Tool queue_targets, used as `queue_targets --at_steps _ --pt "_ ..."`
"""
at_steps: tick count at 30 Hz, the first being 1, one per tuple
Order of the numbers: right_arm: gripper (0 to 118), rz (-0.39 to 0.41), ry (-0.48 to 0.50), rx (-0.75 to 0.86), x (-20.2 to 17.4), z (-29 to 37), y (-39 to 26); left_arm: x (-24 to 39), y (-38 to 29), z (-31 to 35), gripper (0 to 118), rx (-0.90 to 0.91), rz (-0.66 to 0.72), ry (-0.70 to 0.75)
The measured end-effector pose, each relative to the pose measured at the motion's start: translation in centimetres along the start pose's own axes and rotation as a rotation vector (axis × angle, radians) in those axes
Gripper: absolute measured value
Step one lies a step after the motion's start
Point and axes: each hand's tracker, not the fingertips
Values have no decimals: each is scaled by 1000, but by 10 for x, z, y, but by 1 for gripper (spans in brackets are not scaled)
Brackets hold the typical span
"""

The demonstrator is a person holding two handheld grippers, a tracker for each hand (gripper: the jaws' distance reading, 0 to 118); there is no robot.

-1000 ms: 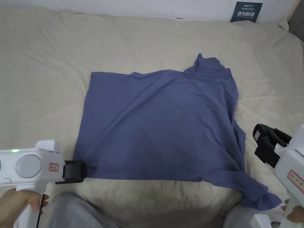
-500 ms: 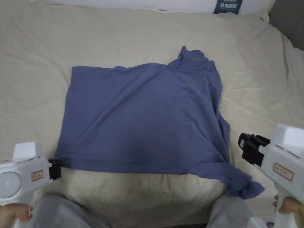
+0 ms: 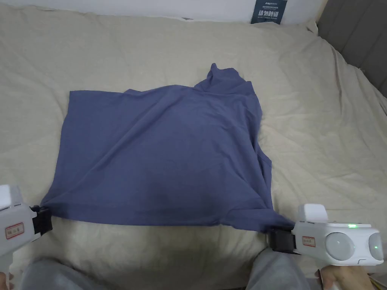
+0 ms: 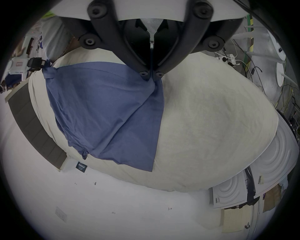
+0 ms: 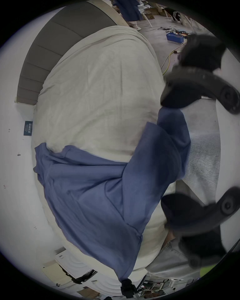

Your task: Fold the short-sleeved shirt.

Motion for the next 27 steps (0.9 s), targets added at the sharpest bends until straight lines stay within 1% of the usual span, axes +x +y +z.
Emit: queue_targets --at_steps 1,2,3,4,5,7,11,13,16,19,23,27 --pt "49 -7 2 6 1 -3 0 0 -1 0 2 -3 2 1" --pt "19 -33 35 15 4 -6 0 0 -1 -1 2 -7 4 1" --pt "15 -57 81 16 4 -5 0 0 -1 -2 2 -11 7 0" --pt "11 -56 86 14 4 -2 1 0 -1 -2 2 -12 11 3" --pt "10 -34 81 12 3 2 3 -1 -1 -2 2 -13 14 6" --pt "9 35 81 11 5 16 8 -2 2 0 2 -19 31 1" --pt "9 71 125 45 9 66 33 -5 17 13 2 -30 60 -15" --pt "9 115 115 95 11 89 54 -6 34 19 2 -17 85 -45" --pt "9 124 116 127 7 113 96 -8 70 19 2 18 113 -74" --pt "9 158 73 170 1 110 142 1 112 5 2 57 89 -73" --pt "9 167 15 196 -12 83 201 12 165 -36 2 59 97 -76" --pt "9 178 -42 193 -25 42 253 23 197 -87 2 25 79 -11"
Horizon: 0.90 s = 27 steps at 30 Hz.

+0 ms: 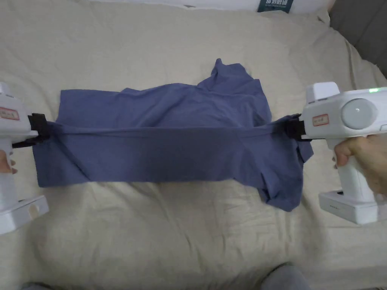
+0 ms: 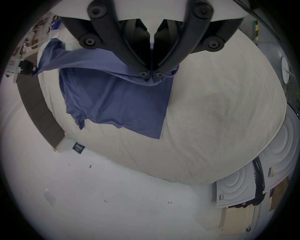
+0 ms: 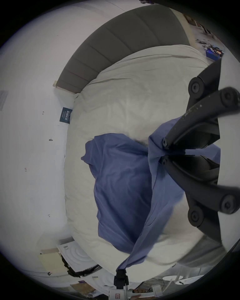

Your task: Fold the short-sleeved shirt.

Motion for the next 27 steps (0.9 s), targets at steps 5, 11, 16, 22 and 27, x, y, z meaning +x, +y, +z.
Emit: queue_targets --at_steps 5,11,16,22,27 --pt "9 3 -43 -68 -7 -69 30 10 15 -60 3 -54 1 64" --pt "30 -75 -29 -100 -7 -123 36 16 11 -97 72 -72 -7 165" --pt "97 -74 -44 -42 -6 -109 27 14 9 -73 115 39 -42 142" --pt "105 -100 -33 216 -6 -18 0 17 -21 18 115 319 -161 94" --pt "118 -114 -26 518 -26 72 -58 17 -74 87 118 522 -239 137"
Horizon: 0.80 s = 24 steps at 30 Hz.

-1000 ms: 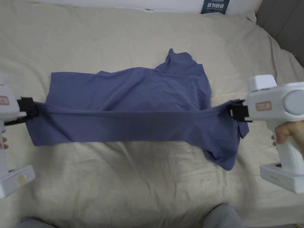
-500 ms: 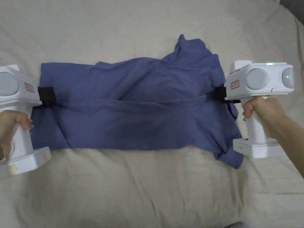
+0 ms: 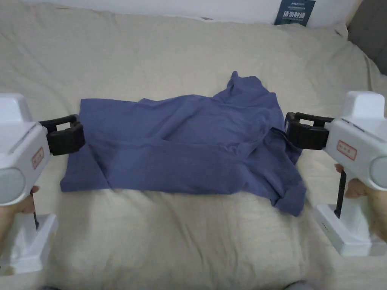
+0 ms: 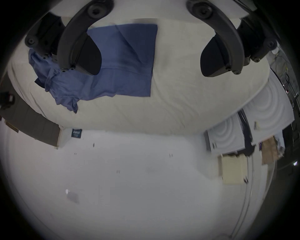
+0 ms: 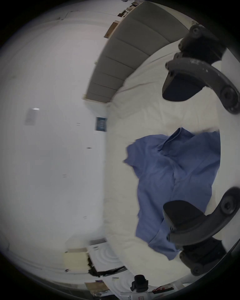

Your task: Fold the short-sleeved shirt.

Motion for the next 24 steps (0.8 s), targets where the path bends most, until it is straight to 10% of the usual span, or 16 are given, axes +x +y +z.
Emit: queue_targets --at_steps 4,8,10,13,16,24 --pt "118 -33 -5 98 -17 58 -17 2 -19 46 114 68 -20 26" --pt "117 -84 13 132 -29 96 -34 7 -31 75 67 94 -43 16" --pt "94 -95 17 137 -34 108 -39 11 -35 86 43 103 -52 0" --pt "22 -85 14 139 -35 113 -44 16 -38 98 3 124 -51 -18" --pt "2 -89 27 140 -32 113 -50 14 -37 104 0 132 -25 -43" --pt "1 -136 29 120 -32 111 -52 8 -11 78 0 -23 -10 -88"
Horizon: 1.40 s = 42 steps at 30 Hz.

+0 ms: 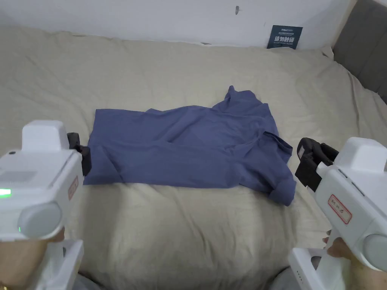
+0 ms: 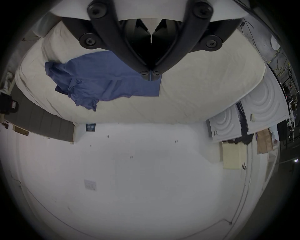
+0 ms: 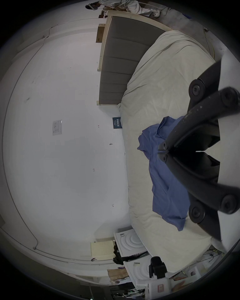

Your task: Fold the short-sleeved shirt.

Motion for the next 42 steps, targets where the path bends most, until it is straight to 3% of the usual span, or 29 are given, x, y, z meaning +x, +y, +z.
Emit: queue_targets --at_steps 2,4,6,8,9,10,13,16,20,25,30,33,34,36,38,39,42 --pt "1 12 -3 -5 1 -4 -1 -8 14 -23 0 -75 41 -9" --pt "1 14 -3 -11 3 -6 -2 -17 28 -55 14 -195 59 -33" --pt "1 14 -3 -21 5 -12 -3 -24 32 -91 65 -336 79 -52" --pt "1 17 -6 -34 4 -14 -4 -29 31 -125 104 -450 95 -70" --pt "1 18 -9 -39 5 -17 -6 -29 24 -136 115 -478 101 -74" --pt "1 19 -12 -51 7 -20 -7 -30 21 -149 118 -507 107 -68" --pt "1 18 -22 -89 8 -29 -12 -27 0 -184 118 -611 17 -11" --pt "1 18 -37 -129 12 -40 -18 -31 -21 -213 113 -743 53 14" --pt "1 14 -55 -164 14 -50 -21 -31 -44 -230 58 -807 81 37" --pt "1 11 -68 -184 16 -59 -21 -23 -48 -223 5 -790 76 -13" --pt "2 -18 -48 -258 18 -78 -10 -24 -34 -205 5 -721 81 -36" --pt "3 12 -43 -379 29 -109 5 -28 -16 -186 5 -634 73 -57" --pt "10 6 -36 -421 35 -121 7 -30 -11 -181 5 -615 85 -62" --pt "68 -22 -17 -548 49 -150 10 -35 -4 -173 5 -584 123 -69" --pt "113 -51 -32 -626 58 -172 2 -39 -1 -171 5 -581 138 -75" --pt "118 -50 -58 -668 62 -181 -4 -39 -1 -170 5 -580 139 -74" --pt "118 -43 -129 -799 71 -207 -29 -40 -6 -174 5 -589 134 -57"
